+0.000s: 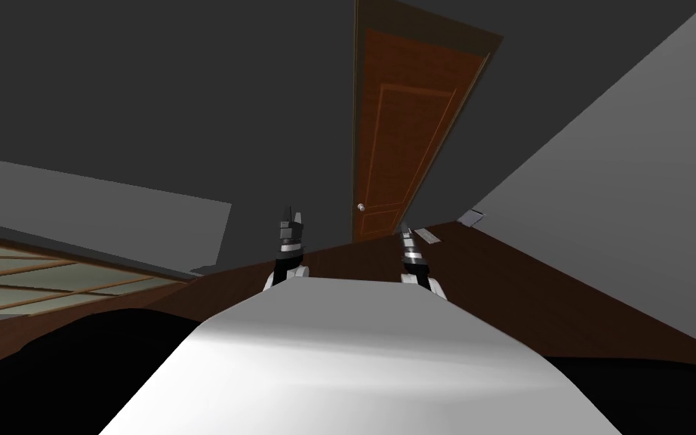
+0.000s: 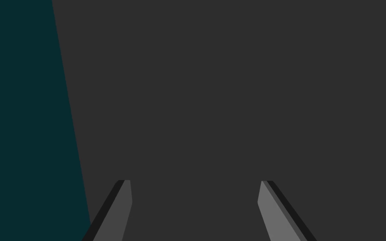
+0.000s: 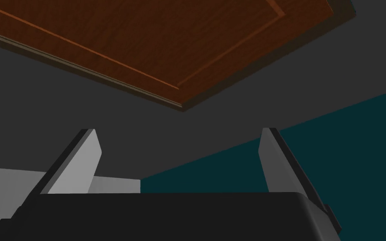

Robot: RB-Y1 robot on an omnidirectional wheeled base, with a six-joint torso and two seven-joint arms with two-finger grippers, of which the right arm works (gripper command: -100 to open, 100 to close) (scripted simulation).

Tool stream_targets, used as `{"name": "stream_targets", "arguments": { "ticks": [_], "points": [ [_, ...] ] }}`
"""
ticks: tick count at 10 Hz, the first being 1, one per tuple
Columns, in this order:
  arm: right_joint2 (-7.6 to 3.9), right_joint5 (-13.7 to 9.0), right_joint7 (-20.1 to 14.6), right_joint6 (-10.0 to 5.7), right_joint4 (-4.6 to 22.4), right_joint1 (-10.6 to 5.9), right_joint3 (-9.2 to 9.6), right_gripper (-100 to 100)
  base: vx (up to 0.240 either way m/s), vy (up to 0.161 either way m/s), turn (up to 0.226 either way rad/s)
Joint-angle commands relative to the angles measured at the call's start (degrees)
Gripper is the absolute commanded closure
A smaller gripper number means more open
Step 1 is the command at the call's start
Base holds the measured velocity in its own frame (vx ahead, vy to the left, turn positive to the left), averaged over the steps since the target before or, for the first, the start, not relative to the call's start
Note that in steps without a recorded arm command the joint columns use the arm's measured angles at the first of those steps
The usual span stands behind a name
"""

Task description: Pull the door open

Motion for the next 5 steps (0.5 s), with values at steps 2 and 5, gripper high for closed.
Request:
{"name": "stream_targets", "arguments": {
  "ticks": [2, 5],
  "points": [
    [-0.50, 1.81, 3.16, -1.51, 4.14, -1.46, -1.66, -100, 0.101, 0.010, 0.095],
    [-0.96, 3.94, 6.72, -3.39, 8.81, -2.79, -3.61, -100, 0.104, 0.003, 0.099]
  ]
}}
